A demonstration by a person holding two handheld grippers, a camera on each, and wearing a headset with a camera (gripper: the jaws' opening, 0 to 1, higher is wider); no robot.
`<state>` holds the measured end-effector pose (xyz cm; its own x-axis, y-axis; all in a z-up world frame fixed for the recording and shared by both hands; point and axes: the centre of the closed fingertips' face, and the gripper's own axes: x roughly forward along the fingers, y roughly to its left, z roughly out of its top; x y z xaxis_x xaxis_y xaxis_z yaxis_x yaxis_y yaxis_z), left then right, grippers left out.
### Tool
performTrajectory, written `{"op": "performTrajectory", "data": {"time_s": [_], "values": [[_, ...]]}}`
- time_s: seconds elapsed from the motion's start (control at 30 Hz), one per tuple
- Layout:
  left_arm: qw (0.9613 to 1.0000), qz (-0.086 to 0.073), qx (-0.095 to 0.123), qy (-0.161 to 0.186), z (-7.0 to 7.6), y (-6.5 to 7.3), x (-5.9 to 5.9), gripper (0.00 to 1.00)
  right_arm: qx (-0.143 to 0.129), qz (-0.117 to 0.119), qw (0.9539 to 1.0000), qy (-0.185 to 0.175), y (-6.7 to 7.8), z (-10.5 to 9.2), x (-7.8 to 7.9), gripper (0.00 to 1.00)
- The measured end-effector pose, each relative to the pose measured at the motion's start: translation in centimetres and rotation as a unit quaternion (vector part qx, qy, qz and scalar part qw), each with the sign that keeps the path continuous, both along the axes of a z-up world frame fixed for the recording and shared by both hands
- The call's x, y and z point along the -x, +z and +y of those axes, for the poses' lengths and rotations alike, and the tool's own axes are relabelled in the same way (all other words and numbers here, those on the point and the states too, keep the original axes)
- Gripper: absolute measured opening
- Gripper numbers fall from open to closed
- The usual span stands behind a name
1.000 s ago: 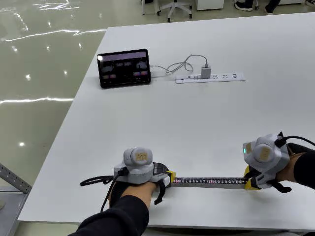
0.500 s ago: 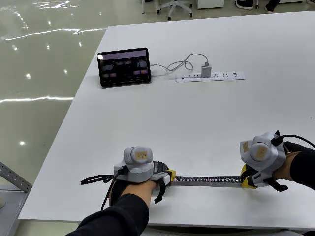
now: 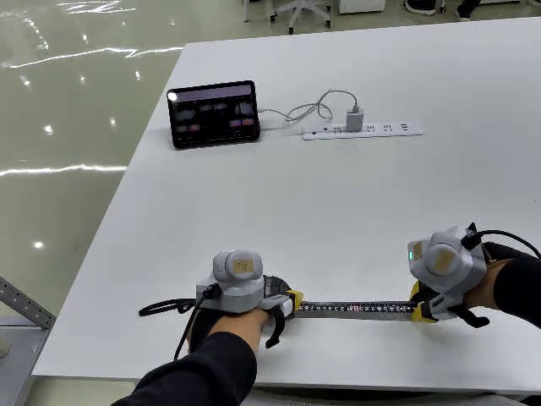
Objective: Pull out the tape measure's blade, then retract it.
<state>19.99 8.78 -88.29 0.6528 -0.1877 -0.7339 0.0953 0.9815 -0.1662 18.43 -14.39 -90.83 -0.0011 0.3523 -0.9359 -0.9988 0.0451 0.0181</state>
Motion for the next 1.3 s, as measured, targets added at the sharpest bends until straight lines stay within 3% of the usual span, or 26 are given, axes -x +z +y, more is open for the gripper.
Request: {"op": "performTrajectory", "data": {"time_s": [1.3], "values": [[1.0,0.0,0.001,0.001,-0.1,0.0,0.0,0.62,-0.003,-0.002,1.0,0.002,0.0,1.4,0.2,0.1]]}}
